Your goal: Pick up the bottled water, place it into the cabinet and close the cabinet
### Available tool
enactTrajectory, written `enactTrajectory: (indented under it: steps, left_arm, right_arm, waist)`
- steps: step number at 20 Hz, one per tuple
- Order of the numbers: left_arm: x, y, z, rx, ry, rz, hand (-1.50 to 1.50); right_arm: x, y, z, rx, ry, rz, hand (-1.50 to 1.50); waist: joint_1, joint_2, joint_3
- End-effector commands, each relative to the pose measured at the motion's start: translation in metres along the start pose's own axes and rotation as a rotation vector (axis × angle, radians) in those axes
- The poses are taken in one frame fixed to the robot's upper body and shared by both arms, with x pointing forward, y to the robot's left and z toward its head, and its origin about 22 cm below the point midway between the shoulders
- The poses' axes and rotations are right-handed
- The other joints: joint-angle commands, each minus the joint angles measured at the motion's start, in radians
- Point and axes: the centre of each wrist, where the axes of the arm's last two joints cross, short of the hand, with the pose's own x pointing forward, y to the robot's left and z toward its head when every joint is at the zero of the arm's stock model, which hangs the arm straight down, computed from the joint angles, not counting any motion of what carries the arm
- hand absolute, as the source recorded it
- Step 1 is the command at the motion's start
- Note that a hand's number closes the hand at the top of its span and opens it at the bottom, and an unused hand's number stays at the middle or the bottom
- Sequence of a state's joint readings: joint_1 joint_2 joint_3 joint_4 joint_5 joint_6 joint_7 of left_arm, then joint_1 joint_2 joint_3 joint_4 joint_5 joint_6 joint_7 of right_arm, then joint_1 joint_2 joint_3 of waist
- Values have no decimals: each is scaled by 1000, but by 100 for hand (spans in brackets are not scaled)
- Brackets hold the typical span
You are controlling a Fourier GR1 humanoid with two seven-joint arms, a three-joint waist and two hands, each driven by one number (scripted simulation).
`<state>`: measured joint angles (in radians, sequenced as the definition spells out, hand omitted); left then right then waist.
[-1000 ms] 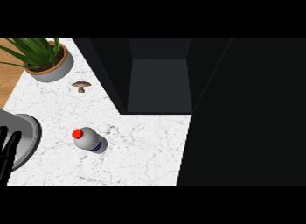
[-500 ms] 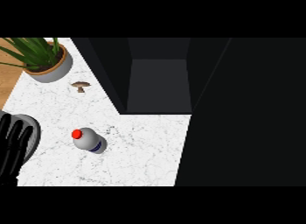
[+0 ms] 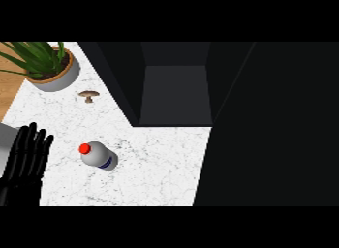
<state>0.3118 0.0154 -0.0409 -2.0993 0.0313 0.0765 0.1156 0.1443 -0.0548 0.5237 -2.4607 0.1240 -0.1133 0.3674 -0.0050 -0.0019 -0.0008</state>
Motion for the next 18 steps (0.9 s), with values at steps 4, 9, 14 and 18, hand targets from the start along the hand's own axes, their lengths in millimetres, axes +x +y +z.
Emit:
enactTrajectory:
  steps: [4,9,14,18]
  left_arm:
    - [-52,32,0,49,73,-24,-150]
    - [-88,16,-16,27,124,-15,-150]
    - [-112,30,-16,35,158,8,-150]
    - [-146,44,-20,27,187,5,-150]
  right_arm:
    - [25,-3,14,-39,-41,80,-150]
    - [23,3,4,-49,-24,80,-150]
    - [27,9,7,-47,-43,75,-150]
    - [19,10,10,-37,-32,78,-150]
  waist:
    - [-1,-1,-1]
    - [-2,1,-1]
    - [-3,0,-1]
    - [-10,1,-1]
